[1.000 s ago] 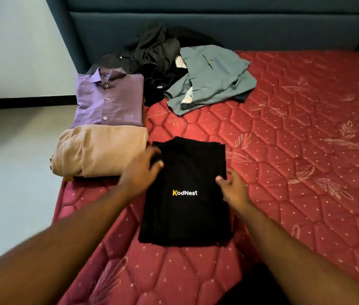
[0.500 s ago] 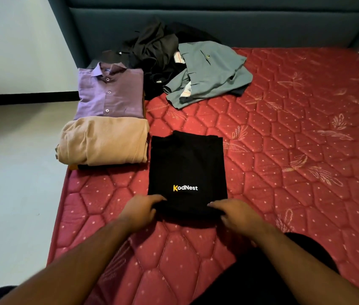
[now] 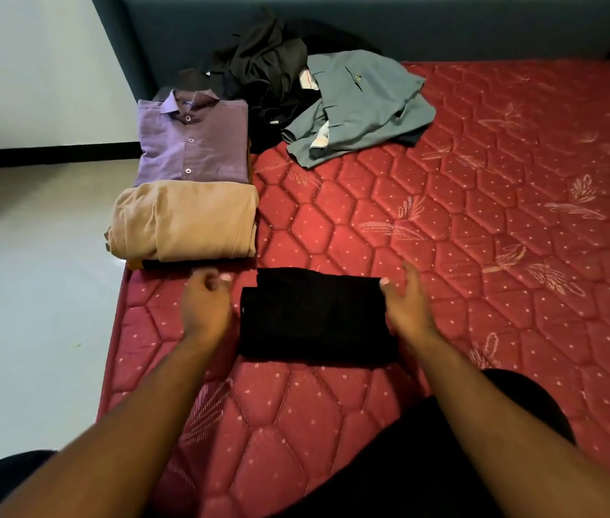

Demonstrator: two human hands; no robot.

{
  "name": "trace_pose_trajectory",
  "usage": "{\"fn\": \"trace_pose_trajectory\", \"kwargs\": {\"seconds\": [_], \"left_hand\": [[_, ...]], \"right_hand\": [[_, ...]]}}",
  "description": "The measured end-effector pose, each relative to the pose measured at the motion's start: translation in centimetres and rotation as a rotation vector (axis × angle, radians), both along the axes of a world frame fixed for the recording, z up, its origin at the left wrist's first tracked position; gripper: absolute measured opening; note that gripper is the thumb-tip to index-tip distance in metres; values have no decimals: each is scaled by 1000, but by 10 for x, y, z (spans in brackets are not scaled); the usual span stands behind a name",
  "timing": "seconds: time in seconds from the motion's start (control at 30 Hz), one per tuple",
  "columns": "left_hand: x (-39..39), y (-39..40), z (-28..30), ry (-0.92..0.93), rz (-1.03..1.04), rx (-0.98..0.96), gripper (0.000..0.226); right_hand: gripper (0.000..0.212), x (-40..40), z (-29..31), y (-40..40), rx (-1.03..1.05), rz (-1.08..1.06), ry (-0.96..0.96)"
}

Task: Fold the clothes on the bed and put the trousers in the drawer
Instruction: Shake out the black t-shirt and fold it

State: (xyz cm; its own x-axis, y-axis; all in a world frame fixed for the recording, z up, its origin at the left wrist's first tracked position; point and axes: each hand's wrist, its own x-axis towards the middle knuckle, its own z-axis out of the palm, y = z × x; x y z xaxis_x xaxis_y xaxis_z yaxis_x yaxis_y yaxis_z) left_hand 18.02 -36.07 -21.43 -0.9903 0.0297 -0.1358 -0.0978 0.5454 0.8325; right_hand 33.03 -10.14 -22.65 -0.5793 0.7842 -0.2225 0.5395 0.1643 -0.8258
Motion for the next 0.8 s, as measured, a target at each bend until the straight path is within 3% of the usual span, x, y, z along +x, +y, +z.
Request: {"fn": "trace_pose_trajectory", "kwargs": {"seconds": [0.1,0.2,0.27,0.37,0.5,0.6,0.67,0.7,0.73,0.8], "left_hand": [[28,18,-35,-457,-9,123,61],[30,39,-46,-486,24,100,97],[26,48,-45,-482,15,150,80],[24,48,-25,-335,-78,341,30],[-14,14,43,185,-164,415,24],[-76,-21,84,487,-54,248,30],[-120,-43,92,422,-12,206,40],[-138,-52,90,355,1,96,48],[-154,-58,88,297,20,-156,61],[-169,-55,77,333,-27,-661,79]], "right_hand": [[65,10,-22,-31,-131,-13,-20],[65,4,-31,-35,-307,-44,41],[54,-6,-24,-29,-504,-64,89],[32,-17,7,-27,-570,2,159],[30,-63,59,-48,-487,132,450],[25,-131,87,-76,-454,219,570],[33,-183,95,-94,-396,286,580],[44,-206,91,-101,-346,307,515],[62,-229,85,-107,-199,338,356],[87,-257,68,-119,395,445,-77]]}}
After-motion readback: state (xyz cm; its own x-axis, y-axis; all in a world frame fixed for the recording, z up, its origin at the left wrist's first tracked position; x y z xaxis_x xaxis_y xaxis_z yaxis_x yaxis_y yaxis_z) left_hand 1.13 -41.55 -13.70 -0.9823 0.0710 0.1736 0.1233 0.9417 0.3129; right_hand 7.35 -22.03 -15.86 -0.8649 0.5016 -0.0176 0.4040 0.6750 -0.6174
